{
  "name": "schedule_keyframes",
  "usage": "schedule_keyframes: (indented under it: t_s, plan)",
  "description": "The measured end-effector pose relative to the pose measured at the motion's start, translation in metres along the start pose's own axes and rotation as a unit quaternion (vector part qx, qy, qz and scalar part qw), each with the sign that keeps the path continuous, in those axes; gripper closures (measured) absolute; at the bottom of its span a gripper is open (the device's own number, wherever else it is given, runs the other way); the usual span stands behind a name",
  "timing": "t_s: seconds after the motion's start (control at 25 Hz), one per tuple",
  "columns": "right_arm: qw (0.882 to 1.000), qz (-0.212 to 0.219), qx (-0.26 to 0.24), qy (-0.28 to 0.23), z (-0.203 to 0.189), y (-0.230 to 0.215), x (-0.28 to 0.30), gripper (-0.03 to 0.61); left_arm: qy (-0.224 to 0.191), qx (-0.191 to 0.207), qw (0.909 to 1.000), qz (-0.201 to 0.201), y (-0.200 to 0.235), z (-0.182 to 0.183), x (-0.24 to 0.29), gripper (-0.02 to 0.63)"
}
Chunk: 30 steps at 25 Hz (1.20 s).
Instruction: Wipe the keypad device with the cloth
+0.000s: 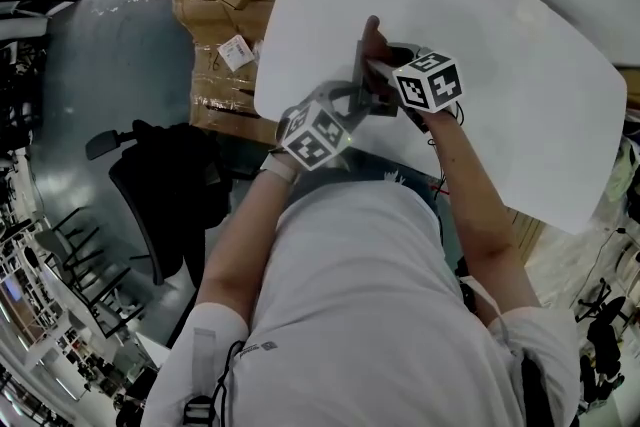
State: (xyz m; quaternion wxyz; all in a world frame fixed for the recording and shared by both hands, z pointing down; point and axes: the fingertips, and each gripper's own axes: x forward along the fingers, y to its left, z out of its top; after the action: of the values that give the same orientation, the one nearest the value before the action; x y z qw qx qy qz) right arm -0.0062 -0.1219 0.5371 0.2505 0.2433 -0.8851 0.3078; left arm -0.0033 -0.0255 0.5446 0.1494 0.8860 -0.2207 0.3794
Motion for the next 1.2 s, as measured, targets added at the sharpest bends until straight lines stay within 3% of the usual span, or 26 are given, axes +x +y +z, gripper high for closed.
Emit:
schedule_keyframes:
  t_s: [0.32,0.64,1.2]
  plan:
    - [0.999,-0.023,-0.028,0.017,-0.002,-0.003,0.003,0.477,-0.017,-0.01,0.9998,-0.008,0.0,0.002,-0.001,0.466]
    - [1.0,-0.01,0.019,0.001,-0.007,-0.008,0.005,0.477,-0.023,-0.012,0.9996,-0.01,0.0,0.0,0.0,0.466]
    - [0.998,-0.009,0.055,-0.023,-0.017,-0.021,0.0,0.477,-0.025,-0.015,0.9995,-0.006,0.001,0.0,0.0,0.468]
